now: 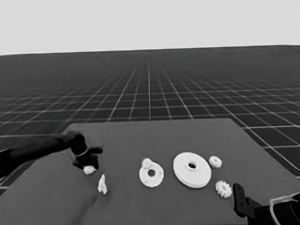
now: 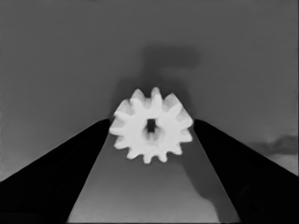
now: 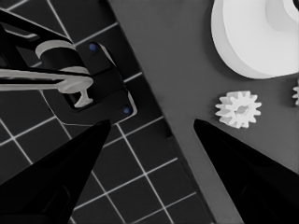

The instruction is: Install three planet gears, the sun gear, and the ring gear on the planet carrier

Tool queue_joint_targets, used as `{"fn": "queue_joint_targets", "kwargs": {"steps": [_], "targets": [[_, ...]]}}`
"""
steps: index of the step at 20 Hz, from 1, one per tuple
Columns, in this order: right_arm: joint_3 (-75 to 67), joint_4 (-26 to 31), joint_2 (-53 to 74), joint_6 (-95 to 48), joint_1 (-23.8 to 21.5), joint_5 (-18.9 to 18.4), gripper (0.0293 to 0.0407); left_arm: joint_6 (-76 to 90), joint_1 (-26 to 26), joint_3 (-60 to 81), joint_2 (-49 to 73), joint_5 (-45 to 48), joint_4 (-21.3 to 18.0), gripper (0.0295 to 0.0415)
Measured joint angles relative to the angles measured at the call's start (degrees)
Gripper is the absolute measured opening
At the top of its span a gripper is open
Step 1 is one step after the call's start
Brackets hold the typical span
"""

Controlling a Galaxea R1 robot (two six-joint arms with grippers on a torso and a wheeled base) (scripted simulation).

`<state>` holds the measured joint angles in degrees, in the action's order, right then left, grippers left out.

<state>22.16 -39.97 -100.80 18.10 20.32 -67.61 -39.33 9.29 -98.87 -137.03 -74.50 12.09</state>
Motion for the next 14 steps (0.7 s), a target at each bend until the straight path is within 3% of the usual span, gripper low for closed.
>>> {"fn": "queue_joint_targets", "kwargs": {"steps": [4, 6, 14], "targets": [[0.0, 0.0, 0.0, 0.0, 0.0, 0.0, 0.0385, 0.18, 0.31, -0.48, -0.22, 0.35, 0.16, 0.0385], [0.0, 0.0, 0.0, 0.0, 0.0, 0.0, 0.0385, 0.19, 0.33, -0.52, -0.24, 0.38, 0.18, 0.0314], [0.0, 0.0, 0.0, 0.0, 0.0, 0.0, 0.0385, 0.2, 0.31, -0.53, -0.25, 0.4, 0.19, 0.0312]]}}
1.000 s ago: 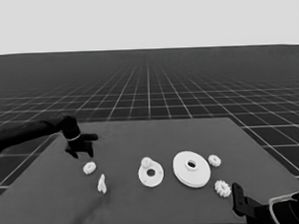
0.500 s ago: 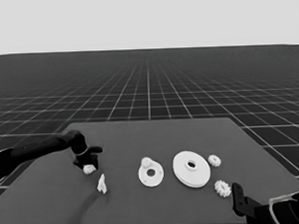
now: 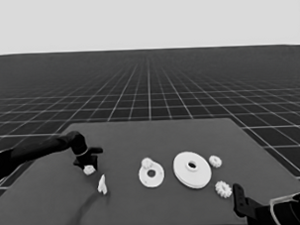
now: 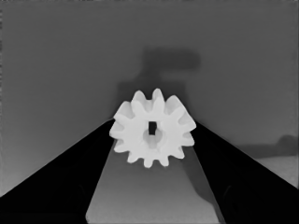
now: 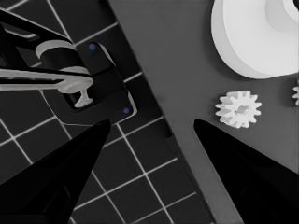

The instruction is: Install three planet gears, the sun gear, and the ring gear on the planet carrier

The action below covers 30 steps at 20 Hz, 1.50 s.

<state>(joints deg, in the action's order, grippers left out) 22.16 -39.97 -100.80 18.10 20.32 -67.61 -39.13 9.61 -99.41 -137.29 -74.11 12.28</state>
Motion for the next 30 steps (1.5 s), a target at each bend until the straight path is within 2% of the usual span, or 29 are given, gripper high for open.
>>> {"fn": "queue_joint_targets", "kwargs": {"steps": [3, 10, 11, 12, 13, 16, 20, 21, 23, 30], "targets": [[0.0, 0.0, 0.0, 0.0, 0.0, 0.0, 0.0385, -2.76, -8.37, 7.83, 3.89, -7.1, -4.71, 0.0312], [0.0, 0.0, 0.0, 0.0, 0.0, 0.0, 0.0385, -2.86, -10.67, 8.4, 4.2, -8.79, -6.3, 0.0312], [0.0, 0.0, 0.0, 0.0, 0.0, 0.0, 0.0385, -26.68, -10.13, 24.03, 1.3, -11.1, -2.75, 0.0312], [0.0, 0.0, 0.0, 0.0, 0.0, 0.0, 0.0385, -39.72, -9.63, 29.61, -9.09, -13.4, -1.56, 0.0312], [0.0, 0.0, 0.0, 0.0, 0.0, 0.0, 0.0385, -45.23, -9.33, 28.2, -17.62, -14.6, -1.37, 0.0312], [0.0, 0.0, 0.0, 0.0, 0.0, 0.0, 0.0385, -48.21, -9.04, 22.03, -27.89, -15.37, -1.44, 0.0312], [0.0, 0.0, 0.0, 0.0, 0.0, 0.0, 0.0385, -48.36, -8.98, 19.98, -29.98, -15.46, -1.47, 0.0312], [0.0, 0.0, 0.0, 0.0, 0.0, 0.0, 0.0385, -47.11, -5.14, 18.24, -30.4, -15.05, 2.63, 0.0312], [0.0, 0.0, 0.0, 0.0, 0.0, 0.0, 0.0385, -45.42, -1.05, 15.73, -30.96, -14.22, 6.32, 0.0312], [0.0, 0.0, 0.0, 0.0, 0.0, 0.0, 0.0385, -44.4, 0.71, 14.13, -31.33, -13.58, 8.1, 0.0312]]}}
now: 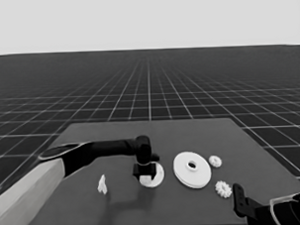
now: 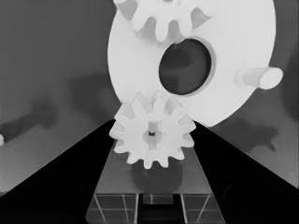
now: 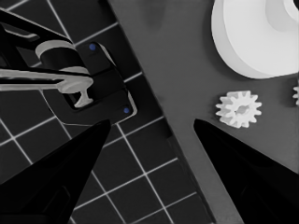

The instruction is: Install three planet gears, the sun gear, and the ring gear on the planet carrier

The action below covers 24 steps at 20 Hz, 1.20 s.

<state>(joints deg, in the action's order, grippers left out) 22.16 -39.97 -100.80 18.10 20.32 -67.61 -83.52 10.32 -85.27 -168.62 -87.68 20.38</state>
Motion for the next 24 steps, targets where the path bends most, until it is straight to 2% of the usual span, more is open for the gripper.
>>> {"fn": "queue_joint_targets", "kwargs": {"steps": [2, 3, 5, 10, 11, 13, 16, 20, 21, 22, 23, 24], "targets": [[0.0, 0.0, 0.0, 0.0, 0.0, 0.0, 0.0385, 0.02, 0.02, -0.02, -0.01, 0.02, 0.03, 0.0371], [0.0, 0.0, 0.0, 0.0, 0.0, 0.0, 0.0385, 0.02, 0.02, -0.03, -0.01, 0.02, 0.04, 0.0381], [0.0, 0.0, 0.0, 0.0, 0.0, 0.0, 0.0385, 0.02, 0.03, -0.03, -0.01, 0.02, 0.04, 0.0384], [0.0, 0.0, 0.0, 0.0, 0.0, 0.0, 0.0385, 0.02, 0.03, -0.03, -0.01, 0.02, 0.05, 0.0385], [0.0, 0.0, 0.0, 0.0, 0.0, 0.0, 0.0385, -2.05, -3.35, 3.0, 0.71, -1.23, -3.55, 0.0385], [0.0, 0.0, 0.0, 0.0, 0.0, 0.0, 0.0385, -3.53, -7.59, 5.0, 1.03, -1.81, -7.4, 0.0385], [0.0, 0.0, 0.0, 0.0, 0.0, 0.0, 0.0385, -3.92, -9.3, 5.47, 1.08, -1.88, -9.12, 0.0385], [0.0, 0.0, 0.0, 0.0, 0.0, 0.0, 0.0385, -3.97, -9.65, 5.53, 1.09, -1.88, -9.52, 0.0385], [0.0, 0.0, 0.0, 0.0, 0.0, 0.0, 0.0385, 23.75, -15.74, 26.5, 16.34, 18.61, -6.71, 0.0408], [0.0, 0.0, 0.0, 0.0, 0.0, 0.0, 0.0385, 52.32, -21.78, 40.7, 37.62, 31.11, -5.0, 0.041], [0.0, 0.0, 0.0, 0.0, 0.0, 0.0, 0.0385, 73.44, -25.22, 49.08, 50.64, 38.43, -4.01, 0.0402], [0.0, 0.0, 0.0, 0.0, 0.0, 0.0, 0.0385, 85.87, -27.17, 54.13, 58.03, 42.75, -3.44, 0.0394]]}}
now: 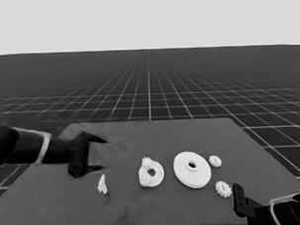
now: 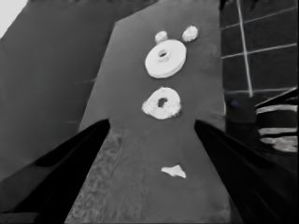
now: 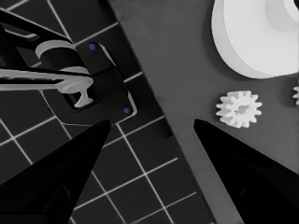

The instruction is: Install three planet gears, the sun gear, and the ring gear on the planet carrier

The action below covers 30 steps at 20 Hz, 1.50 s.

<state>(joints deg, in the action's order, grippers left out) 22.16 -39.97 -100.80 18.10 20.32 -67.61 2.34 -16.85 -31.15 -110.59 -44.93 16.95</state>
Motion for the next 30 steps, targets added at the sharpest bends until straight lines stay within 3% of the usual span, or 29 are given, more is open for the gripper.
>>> {"fn": "queue_joint_targets", "kwargs": {"steps": [2, 6, 7, 8, 11, 16, 17, 19, 26, 28, 30], "targets": [[0.0, 0.0, 0.0, 0.0, 0.0, 0.0, 0.0385, 11.61, -1.79, 4.74, 6.68, 4.04, 0.53, 0.0386], [0.0, 0.0, 0.0, 0.0, 0.0, 0.0, 0.0385, 17.02, -2.64, 6.92, 9.66, 5.92, 0.79, 0.0385], [9.07, 13.37, -5.19, 20.81, -11.38, -6.96, 0.0396, 17.32, -2.68, 7.04, 9.82, 6.03, 0.8, 0.0385], [17.76, 19.98, -9.7, 31.65, -15.78, -11.02, 0.0393, 17.5, -2.71, 7.11, 9.91, 6.09, 0.81, 0.0385], [30.61, 26.59, -15.97, 42.09, -18.12, -15.32, 0.0385, 17.71, -2.75, 7.19, 10.01, 6.16, 0.82, 0.0385], [34.41, 28.12, -17.83, 44.21, -18.37, -16.3, 0.0385, 17.75, -2.76, 7.21, 10.03, 6.18, 0.82, 0.0385], [36.67, 22.89, -18.97, 43.8, -12.66, -13.36, 0.0385, 17.75, -2.76, 7.21, 10.04, 6.18, 0.82, 0.0385], [40.25, 18.55, -20.82, 43.12, -7.06, -10.36, 0.0385, 17.76, -2.76, 7.21, 10.04, 6.18, 0.82, 0.0385], [42.63, 16.65, -22.03, 42.64, -4.67, -8.69, 0.0385, 17.76, -2.76, 7.21, 10.04, 6.18, 0.82, 0.0385], [42.67, 16.62, -22.04, 42.64, -4.63, -8.67, 0.0314, 17.76, -2.76, 7.21, 10.04, 6.18, 0.82, 0.0385], [42.68, 16.6, -22.05, 42.63, -4.65, -8.66, 0.0312, 17.76, -2.76, 7.21, 10.04, 6.18, 0.82, 0.0385]]}}
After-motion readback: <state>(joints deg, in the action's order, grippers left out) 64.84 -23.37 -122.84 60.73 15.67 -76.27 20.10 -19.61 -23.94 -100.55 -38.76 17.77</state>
